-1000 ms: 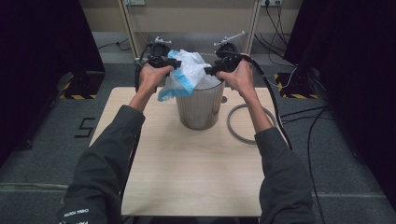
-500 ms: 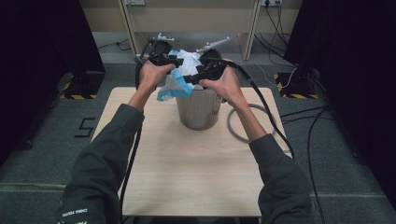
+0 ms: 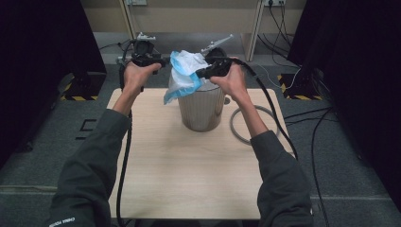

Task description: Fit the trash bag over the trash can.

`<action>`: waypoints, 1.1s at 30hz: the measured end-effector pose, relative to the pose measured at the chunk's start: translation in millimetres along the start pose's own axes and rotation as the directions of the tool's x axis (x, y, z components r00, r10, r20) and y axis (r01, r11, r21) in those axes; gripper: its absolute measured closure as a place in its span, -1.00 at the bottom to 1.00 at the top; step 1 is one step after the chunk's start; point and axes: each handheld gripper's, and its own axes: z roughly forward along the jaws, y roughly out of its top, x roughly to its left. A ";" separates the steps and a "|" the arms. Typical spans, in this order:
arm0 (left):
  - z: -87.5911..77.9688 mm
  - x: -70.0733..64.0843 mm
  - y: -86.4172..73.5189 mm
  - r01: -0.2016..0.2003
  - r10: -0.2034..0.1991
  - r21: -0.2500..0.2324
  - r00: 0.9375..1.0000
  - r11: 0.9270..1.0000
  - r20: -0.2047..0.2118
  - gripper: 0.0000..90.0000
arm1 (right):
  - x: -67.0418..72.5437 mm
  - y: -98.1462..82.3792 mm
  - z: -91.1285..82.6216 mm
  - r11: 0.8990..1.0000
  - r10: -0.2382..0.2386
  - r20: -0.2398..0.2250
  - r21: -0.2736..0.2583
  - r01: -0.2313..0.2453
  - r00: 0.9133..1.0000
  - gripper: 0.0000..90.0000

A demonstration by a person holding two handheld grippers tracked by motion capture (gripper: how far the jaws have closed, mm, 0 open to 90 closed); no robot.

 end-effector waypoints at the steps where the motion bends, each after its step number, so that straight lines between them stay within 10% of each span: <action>1: 0.8 -0.7 -0.9 -0.002 0.002 0.006 1.000 1.000 0.001 0.19 | -2.9 -0.3 -3.0 1.000 0.000 0.020 0.002 0.000 1.000 1.00; 9: 6.3 -10.3 -1.3 -0.022 0.022 0.022 1.000 1.000 0.020 0.12 | -54.5 -28.2 -36.6 0.995 0.102 0.185 -0.005 -0.103 0.977 1.00; 19: 27.2 -25.7 -3.8 -0.070 0.068 0.074 0.997 0.995 0.034 0.08 | -100.1 -79.5 -40.2 0.973 0.227 0.225 -0.001 -0.233 0.948 1.00; 22: 28.8 -27.3 -3.5 -0.081 0.078 0.076 0.996 0.994 0.036 0.08 | -103.0 -87.0 -33.1 0.973 0.227 0.215 0.002 -0.232 0.950 1.00; 30: 28.6 -31.6 -3.0 -0.128 0.126 0.076 0.992 0.989 0.029 0.08 | -86.5 -68.0 -56.9 0.964 0.262 0.225 -0.111 -0.243 0.938 0.07; 33: 29.7 -35.1 -2.3 -0.142 0.140 0.079 0.990 0.987 0.026 0.09 | -70.8 -55.8 -67.6 0.966 0.238 0.160 -0.146 -0.216 0.958 0.05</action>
